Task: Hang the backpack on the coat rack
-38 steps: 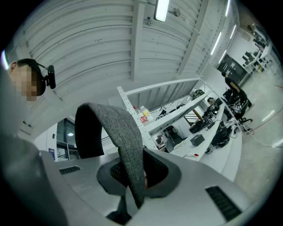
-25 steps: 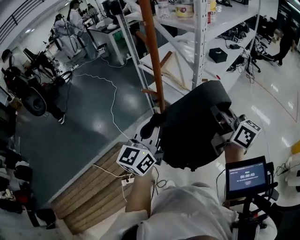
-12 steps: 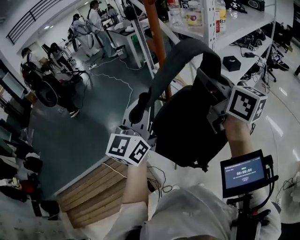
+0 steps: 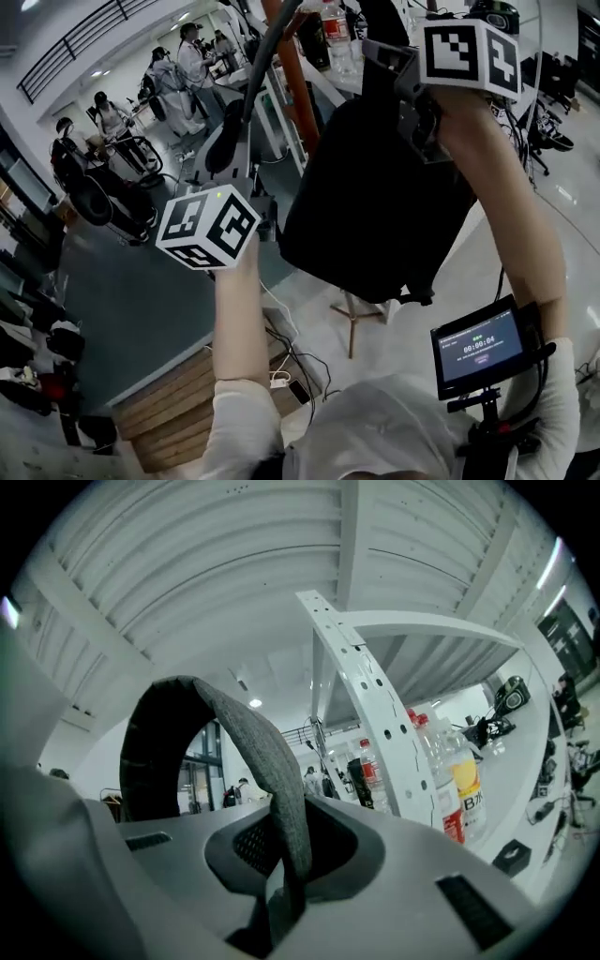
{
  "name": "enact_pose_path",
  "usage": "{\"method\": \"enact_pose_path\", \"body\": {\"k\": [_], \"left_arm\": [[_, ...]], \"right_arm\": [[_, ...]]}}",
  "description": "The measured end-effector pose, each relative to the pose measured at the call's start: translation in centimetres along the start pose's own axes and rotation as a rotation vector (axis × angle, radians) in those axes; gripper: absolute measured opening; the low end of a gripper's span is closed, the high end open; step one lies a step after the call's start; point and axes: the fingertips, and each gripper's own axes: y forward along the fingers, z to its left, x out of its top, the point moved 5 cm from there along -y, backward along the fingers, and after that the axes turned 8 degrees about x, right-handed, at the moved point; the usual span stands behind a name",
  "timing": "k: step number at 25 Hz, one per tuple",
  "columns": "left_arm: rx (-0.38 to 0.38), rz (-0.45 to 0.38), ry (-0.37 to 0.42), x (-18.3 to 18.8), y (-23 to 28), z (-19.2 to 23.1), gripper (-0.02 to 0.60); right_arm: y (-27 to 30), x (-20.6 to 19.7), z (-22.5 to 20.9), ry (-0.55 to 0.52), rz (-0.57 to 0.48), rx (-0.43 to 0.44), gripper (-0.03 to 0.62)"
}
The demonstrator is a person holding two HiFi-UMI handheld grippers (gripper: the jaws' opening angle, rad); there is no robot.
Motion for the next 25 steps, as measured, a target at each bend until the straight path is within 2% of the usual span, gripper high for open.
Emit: {"method": "enact_pose_path", "body": {"k": [1, 5, 6, 8, 10, 14, 16, 21, 23, 25], "left_arm": [[0.006, 0.008, -0.049, 0.2, 1.1, 0.8, 0.005], [0.025, 0.036, -0.334, -0.5, 7.0, 4.7, 0.005], [0.044, 0.052, -0.377, -1.2, 8.3, 5.7, 0.005], [0.095, 0.107, -0.416, -3.2, 10.4, 7.2, 0.005], [0.124, 0.185, -0.403, -5.5, 11.7, 7.7, 0.005], [0.122, 0.320, -0.333, -10.1, 12.7, 6.9, 0.005], [0.089, 0.334, -0.291, -11.6, 12.9, 5.9, 0.006], [0.080, 0.364, -0.085, -13.8, 12.9, 2.7, 0.005], [0.070, 0.370, -0.087, -15.0, 12.7, 2.6, 0.005], [0.058, 0.356, -0.097, -15.4, 12.3, 2.7, 0.005]], "right_arm": [[1.0, 0.7, -0.4, -0.010, 0.030, -0.025, 0.040], [4.9, 1.4, -2.2, -0.065, 0.157, -0.112, 0.040], [5.8, 1.3, -2.6, -0.081, 0.189, -0.132, 0.040], [7.6, 1.0, -3.6, -0.113, 0.253, -0.168, 0.040], [9.4, 0.5, -4.5, -0.144, 0.314, -0.198, 0.040], [11.9, -2.1, -6.1, -0.194, 0.411, -0.215, 0.040], [12.4, -3.6, -6.5, -0.218, 0.420, -0.209, 0.040], [12.4, -5.3, -6.7, -0.308, 0.377, -0.174, 0.040], [12.2, -5.4, -6.6, -0.320, 0.355, -0.144, 0.040], [11.8, -5.5, -6.2, -0.286, 0.335, -0.102, 0.040]]}}
